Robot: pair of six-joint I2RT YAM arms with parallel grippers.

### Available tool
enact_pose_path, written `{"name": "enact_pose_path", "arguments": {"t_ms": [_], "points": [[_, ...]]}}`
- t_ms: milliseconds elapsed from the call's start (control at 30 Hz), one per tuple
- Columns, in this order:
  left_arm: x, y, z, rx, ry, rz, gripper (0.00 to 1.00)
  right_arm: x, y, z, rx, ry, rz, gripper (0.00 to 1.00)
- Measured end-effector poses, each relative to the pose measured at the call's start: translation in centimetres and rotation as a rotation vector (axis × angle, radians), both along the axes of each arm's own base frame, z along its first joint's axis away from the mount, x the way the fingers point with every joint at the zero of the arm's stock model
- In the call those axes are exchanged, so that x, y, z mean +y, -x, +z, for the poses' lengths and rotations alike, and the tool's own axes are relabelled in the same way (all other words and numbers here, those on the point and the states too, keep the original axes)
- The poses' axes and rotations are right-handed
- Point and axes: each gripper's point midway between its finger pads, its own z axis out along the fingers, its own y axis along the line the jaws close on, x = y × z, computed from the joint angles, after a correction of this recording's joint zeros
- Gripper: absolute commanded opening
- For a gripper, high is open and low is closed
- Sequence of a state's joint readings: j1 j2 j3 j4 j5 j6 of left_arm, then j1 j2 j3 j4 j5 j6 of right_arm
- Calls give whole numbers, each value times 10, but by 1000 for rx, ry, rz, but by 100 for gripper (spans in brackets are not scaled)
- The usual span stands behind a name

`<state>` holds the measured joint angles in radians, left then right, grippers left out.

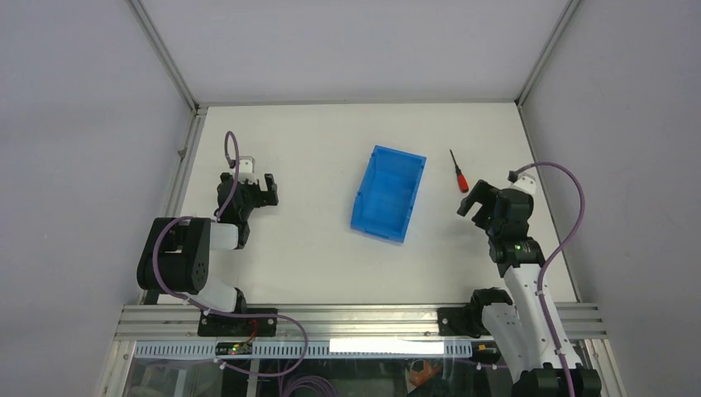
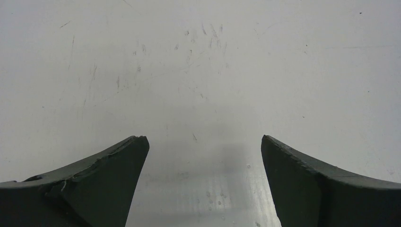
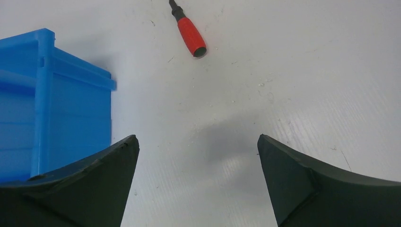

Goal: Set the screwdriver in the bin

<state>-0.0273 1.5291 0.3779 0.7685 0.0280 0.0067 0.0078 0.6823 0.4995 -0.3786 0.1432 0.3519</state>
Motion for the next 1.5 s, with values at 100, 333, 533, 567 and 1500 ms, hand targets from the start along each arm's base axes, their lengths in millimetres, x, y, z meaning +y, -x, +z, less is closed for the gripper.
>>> {"name": "enact_pose_path", "arguments": {"t_ms": [100,333,533,567,1500], "points": [[0,0,0,0,0,0,99,0,-1,9,3,0,-2,99],[0,0,0,0,0,0,99,0,-30,49,-5,28,28,99],[0,0,0,0,0,0,99,-3,-86,85,69,90,69,99],[0,0,0,0,0,0,99,-4,-99,87,91,102,78,99],[0,0,0,0,0,0,99,-7,-151,-107,764,114,304,22]]}}
